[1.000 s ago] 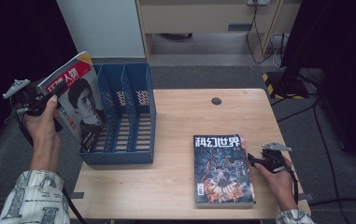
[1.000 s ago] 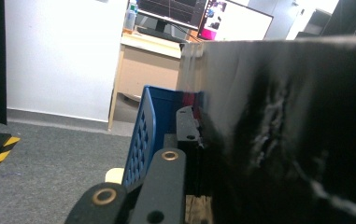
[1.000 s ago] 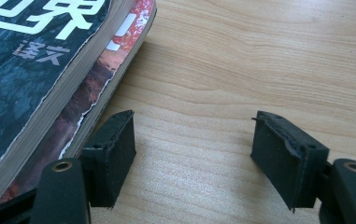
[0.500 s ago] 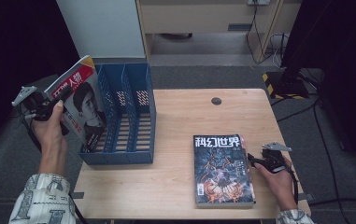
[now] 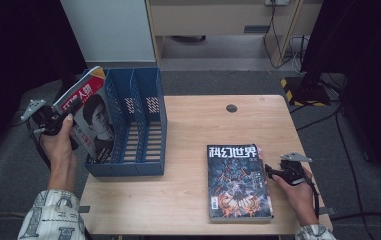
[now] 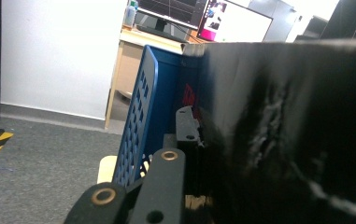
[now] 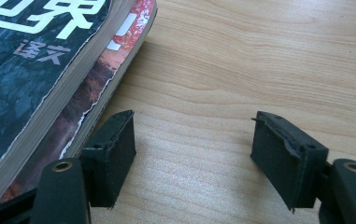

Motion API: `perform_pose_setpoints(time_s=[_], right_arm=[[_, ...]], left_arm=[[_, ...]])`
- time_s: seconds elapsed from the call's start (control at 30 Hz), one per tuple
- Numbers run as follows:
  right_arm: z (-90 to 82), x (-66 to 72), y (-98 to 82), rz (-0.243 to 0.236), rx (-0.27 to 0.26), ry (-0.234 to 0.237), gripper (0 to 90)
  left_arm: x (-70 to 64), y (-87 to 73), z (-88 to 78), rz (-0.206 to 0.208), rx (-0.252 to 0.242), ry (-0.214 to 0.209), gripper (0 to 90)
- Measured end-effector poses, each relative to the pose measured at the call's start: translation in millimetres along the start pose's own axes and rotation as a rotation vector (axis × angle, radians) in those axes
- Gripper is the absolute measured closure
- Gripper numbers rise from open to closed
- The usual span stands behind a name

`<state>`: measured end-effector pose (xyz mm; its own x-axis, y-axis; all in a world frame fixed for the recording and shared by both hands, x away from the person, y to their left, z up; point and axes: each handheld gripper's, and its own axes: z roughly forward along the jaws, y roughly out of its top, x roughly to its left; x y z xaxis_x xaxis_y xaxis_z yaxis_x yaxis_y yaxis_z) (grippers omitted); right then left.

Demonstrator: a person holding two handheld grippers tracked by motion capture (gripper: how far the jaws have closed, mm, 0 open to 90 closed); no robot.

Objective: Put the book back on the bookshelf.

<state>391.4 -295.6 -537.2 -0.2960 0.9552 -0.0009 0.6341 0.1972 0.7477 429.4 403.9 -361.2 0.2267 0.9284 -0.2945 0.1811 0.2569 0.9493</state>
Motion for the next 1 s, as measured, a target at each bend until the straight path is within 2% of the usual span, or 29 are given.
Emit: perform_pose_setpoints(time_s=[0.27, 0.53, 0.67, 0.77, 0.83, 1.0], right_arm=[[-0.1, 0.1, -0.1, 0.0, 0.0, 0.0, 30.4], [-0.1, 0.3, -0.2, -0.001, -0.001, -0.001, 30.4], [-0.2, 0.4, -0.3, -0.001, -0.001, -0.001, 30.4], [-0.3, 0.5, -0.3, 0.001, 0.0, -0.001, 30.4], [-0.3, 0.5, -0.3, 0.001, 0.0, -0.001, 30.4], [-0.3, 0.6, -0.3, 0.001, 0.0, -0.001, 30.4]], left_arm=[[5.8, -9.9, 0.2, -0.012, -0.004, 0.004, 85.0], [8.5, -12.5, -0.2, -0.012, -0.01, 0.002, 84.7], [11.8, -13.4, -1.4, -0.02, -0.01, 0.013, 84.3], [17.9, -17.1, -3.5, -0.042, -0.016, 0.036, 83.8], [20.7, -19.4, -4.2, -0.057, -0.018, 0.034, 83.7], [20.0, -22.4, -2.8, -0.049, -0.009, 0.041, 83.4]])
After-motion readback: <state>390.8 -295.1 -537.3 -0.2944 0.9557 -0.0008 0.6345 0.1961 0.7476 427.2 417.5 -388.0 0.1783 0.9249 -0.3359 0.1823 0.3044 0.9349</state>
